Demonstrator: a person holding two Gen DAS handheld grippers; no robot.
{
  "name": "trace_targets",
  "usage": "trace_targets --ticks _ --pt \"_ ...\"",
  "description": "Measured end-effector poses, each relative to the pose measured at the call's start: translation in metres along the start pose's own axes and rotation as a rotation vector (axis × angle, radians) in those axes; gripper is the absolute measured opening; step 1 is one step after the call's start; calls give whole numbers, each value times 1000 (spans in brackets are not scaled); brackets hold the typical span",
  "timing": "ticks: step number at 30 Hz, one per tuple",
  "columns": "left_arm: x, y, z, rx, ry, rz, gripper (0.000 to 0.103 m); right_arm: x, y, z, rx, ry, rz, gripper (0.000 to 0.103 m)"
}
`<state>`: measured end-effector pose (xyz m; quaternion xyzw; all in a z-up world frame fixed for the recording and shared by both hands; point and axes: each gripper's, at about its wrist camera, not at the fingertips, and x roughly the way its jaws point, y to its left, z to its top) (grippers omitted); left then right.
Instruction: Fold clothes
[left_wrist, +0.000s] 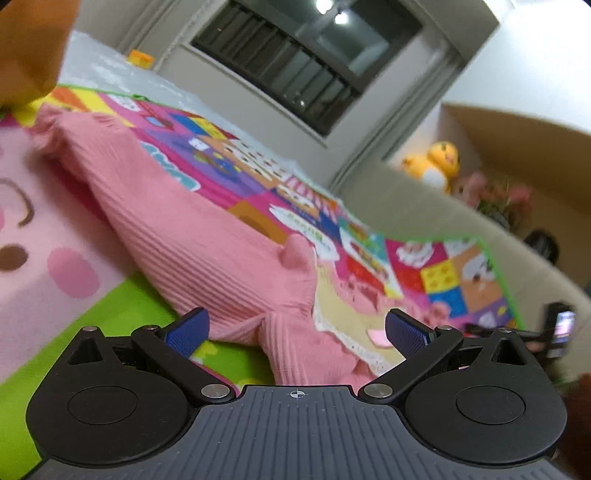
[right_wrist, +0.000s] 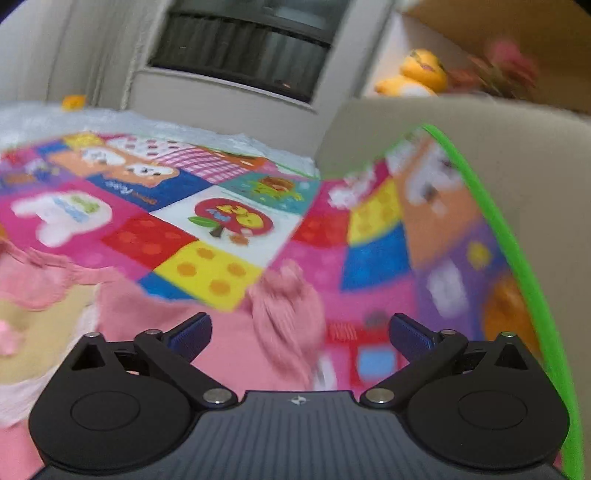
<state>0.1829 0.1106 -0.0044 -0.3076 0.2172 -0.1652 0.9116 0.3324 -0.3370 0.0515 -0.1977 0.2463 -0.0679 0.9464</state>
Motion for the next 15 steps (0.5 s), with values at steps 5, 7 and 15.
trace_targets --ticks 5,7,15 --pt "4 -1 0 14 -1 10 103 64 31 2 -97 89 -14 58" --pt "4 0 0 7 -6 1 103 77 31 -3 -131 109 -65 26" --pt "6 7 0 -21 -26 -34 103 13 -80 24 204 -4 -110 15"
